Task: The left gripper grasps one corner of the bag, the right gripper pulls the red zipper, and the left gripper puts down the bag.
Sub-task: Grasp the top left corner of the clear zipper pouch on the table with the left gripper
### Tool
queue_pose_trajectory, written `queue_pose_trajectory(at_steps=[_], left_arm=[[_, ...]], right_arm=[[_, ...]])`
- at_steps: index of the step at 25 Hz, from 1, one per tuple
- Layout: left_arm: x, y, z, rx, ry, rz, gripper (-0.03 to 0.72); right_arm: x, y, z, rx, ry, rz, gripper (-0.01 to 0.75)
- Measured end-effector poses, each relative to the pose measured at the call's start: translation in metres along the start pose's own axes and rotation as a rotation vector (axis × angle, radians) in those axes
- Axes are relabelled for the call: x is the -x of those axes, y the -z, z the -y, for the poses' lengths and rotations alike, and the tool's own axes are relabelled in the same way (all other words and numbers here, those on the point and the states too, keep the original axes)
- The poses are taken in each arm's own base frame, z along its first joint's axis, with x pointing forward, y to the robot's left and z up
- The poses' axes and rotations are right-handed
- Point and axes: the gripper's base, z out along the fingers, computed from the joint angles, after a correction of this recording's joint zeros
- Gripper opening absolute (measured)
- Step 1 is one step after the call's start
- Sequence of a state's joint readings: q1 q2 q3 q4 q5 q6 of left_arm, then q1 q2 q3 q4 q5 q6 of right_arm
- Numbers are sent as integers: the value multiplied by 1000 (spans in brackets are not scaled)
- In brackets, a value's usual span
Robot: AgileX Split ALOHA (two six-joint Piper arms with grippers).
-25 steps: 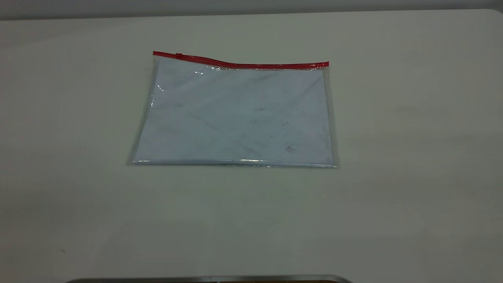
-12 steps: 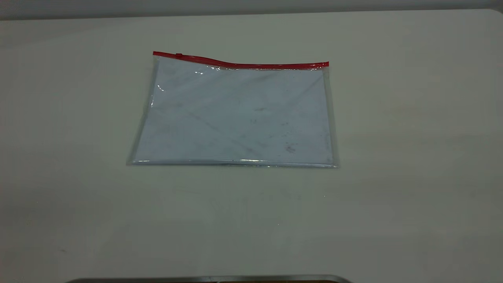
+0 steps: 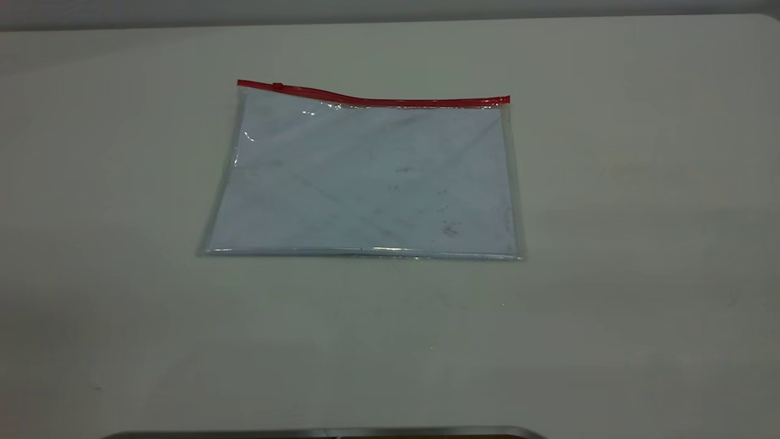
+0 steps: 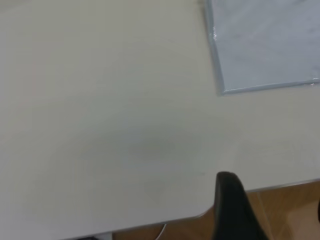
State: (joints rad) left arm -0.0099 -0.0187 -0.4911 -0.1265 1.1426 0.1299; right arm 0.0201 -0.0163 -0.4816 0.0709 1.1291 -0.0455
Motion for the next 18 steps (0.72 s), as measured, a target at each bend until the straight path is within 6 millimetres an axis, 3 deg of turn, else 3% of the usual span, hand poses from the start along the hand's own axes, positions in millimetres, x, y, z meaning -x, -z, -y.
queue_pose_trajectory(at_steps=[8,12,18], left_arm=[[6,-1,-1,-1,50,7,465],[35,-14,-5,1,76,-38,465],[87,-66,-17,0,108,-181,474]], right_arm=[[4,-5,-6,67,23,-36,322],[25,-28,-13,172,53,-123,336],[64,-82,-9,175,45,-126,418]])
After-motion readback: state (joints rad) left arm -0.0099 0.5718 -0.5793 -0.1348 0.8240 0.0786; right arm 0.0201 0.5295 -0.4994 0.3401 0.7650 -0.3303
